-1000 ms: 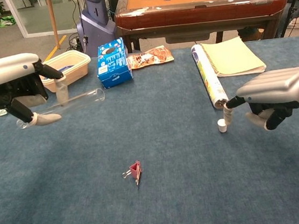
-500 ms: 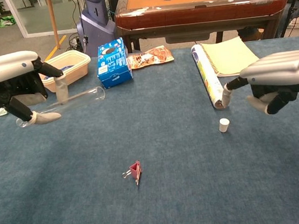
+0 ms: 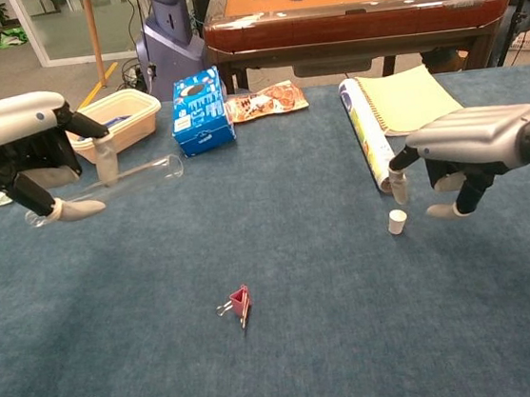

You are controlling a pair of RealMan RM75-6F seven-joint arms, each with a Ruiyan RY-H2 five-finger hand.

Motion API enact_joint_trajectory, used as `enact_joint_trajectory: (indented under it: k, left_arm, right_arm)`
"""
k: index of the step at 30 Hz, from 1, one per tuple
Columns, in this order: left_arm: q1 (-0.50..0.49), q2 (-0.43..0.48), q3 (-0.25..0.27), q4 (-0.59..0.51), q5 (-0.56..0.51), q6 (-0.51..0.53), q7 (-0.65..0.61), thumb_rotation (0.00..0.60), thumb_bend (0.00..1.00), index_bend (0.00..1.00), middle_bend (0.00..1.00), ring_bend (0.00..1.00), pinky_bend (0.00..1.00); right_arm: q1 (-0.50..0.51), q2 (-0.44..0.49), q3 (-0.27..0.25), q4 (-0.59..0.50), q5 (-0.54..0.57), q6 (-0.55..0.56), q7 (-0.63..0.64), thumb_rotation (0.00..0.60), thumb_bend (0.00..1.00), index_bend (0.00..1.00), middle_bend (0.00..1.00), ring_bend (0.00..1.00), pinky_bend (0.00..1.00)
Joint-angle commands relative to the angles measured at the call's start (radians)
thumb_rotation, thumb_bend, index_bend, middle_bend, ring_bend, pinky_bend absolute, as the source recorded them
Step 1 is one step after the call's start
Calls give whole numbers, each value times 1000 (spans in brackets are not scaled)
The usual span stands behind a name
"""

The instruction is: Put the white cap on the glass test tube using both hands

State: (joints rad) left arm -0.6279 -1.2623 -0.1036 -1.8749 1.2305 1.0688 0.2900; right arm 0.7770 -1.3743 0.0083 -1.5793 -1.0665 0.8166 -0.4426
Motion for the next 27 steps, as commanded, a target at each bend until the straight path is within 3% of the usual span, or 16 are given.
enact_joint_trajectory:
  k: [1, 17, 27]
  left_arm:
    - [-1, -2, 0, 2, -2, -2, 1, 600, 259, 627, 1000, 991, 1000]
    - [-6, -10, -2, 5, -9, -13, 7, 600, 259, 627, 1000, 991, 1000]
    - [-5, -9, -2, 7, -13, -13, 8, 600, 259, 628, 1000, 991, 1000]
  right_arm:
    - [3, -14, 0, 17, 5, -6, -5, 600, 388, 437, 1000, 1000, 1000]
    - [-9, -43, 9, 70, -40, 16, 19, 600, 286, 438, 1000, 1000, 1000]
    - [-5, -85, 14, 109, -42, 10, 4, 600, 283, 439, 1000, 1000, 1000]
